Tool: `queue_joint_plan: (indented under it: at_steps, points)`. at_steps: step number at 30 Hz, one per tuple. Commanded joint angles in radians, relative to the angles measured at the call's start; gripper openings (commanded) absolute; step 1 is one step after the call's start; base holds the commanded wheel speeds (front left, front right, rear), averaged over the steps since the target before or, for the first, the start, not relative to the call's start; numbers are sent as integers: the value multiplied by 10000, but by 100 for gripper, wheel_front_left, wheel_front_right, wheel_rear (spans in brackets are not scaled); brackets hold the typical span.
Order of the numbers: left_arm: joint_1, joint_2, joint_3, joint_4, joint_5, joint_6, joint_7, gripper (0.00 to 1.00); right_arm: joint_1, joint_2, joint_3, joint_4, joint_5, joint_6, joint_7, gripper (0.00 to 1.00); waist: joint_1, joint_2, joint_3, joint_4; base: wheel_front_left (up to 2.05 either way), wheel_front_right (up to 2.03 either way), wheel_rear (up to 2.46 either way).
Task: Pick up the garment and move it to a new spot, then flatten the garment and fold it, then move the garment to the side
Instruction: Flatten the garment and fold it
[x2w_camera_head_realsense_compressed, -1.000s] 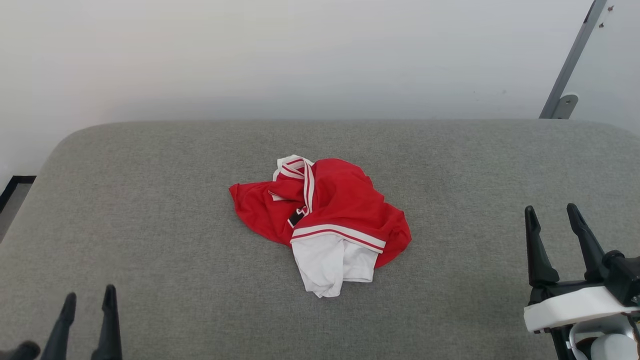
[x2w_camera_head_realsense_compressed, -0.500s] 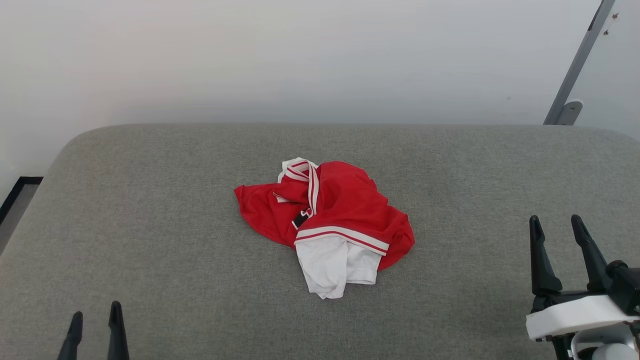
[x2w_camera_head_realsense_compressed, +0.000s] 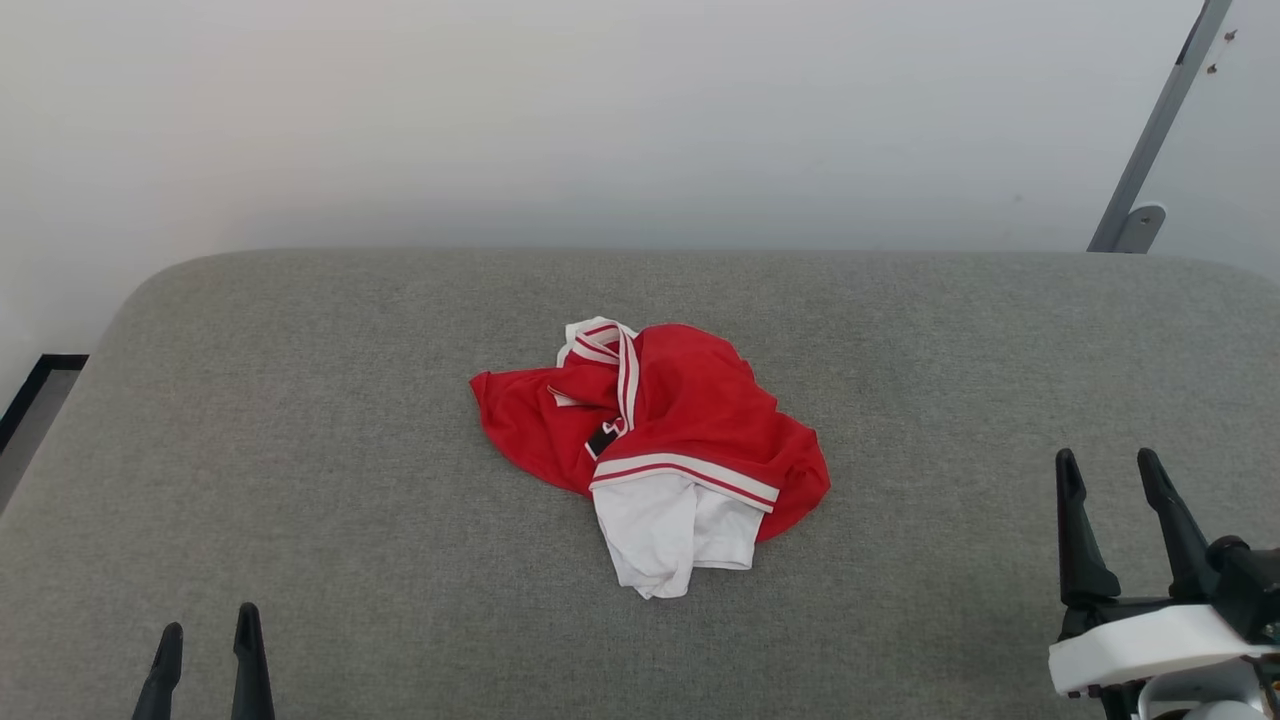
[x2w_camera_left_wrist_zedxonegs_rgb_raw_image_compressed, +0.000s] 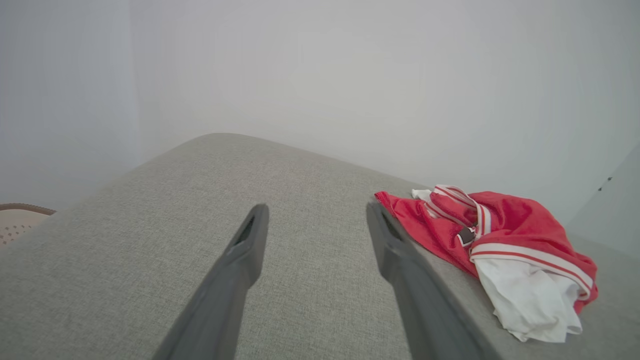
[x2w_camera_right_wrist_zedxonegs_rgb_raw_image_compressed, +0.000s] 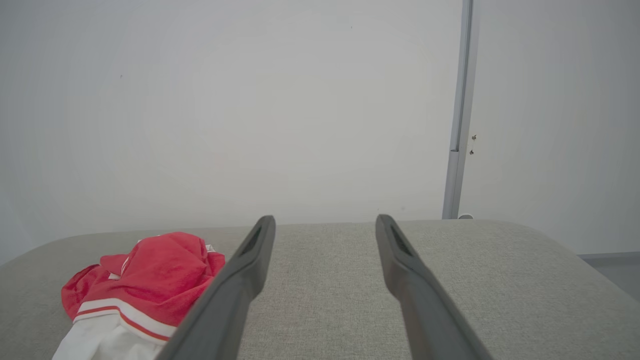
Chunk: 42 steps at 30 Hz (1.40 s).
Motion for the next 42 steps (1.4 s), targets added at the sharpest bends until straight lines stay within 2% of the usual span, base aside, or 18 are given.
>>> queue_joint_plan:
  at_steps: [1,8,10,11,13,14,25,32,42]
  points:
    - [-69,46,-21,-65,-57,-35,-47,100,78,21,62,55,70,-3,-53,100,0,0,1,13,0,0,0]
    - [-65,47,-56,-92,-229,-35,-47,100,26,-68,636,250,169,-2,136,100,0,0,4,141,0,0,0]
    - [-48,51,-90,-106,-306,-36,-47,100,-171,-207,1384,374,312,-2,469,100,0,0,40,295,0,0,0]
    - [-48,51,-90,-106,-306,-36,-47,100,-171,-207,1384,374,312,-2,469,100,0,0,40,295,0,0,0]
    - [-99,81,-162,-95,-365,-36,-47,100,-367,-412,2349,531,514,-2,942,100,0,0,84,517,0,0,0]
    - [-99,81,-162,-95,-365,-36,-47,100,-367,-412,2349,531,514,-2,942,100,0,0,84,517,0,0,0]
    - [-521,232,-773,61,-433,-37,-45,100,-1928,-1323,5621,1352,1482,-3,3004,100,0,0,447,1620,0,0,0]
    - [-945,262,-1107,331,-458,-38,-42,100,-3310,-1767,7037,2272,1410,-3,4603,100,0,0,796,2268,0,0,0]
    - [-1453,114,-1399,510,-644,-38,-35,100,-5143,-1800,8476,4093,1049,-3,6565,100,0,0,1300,2975,0,0,0]
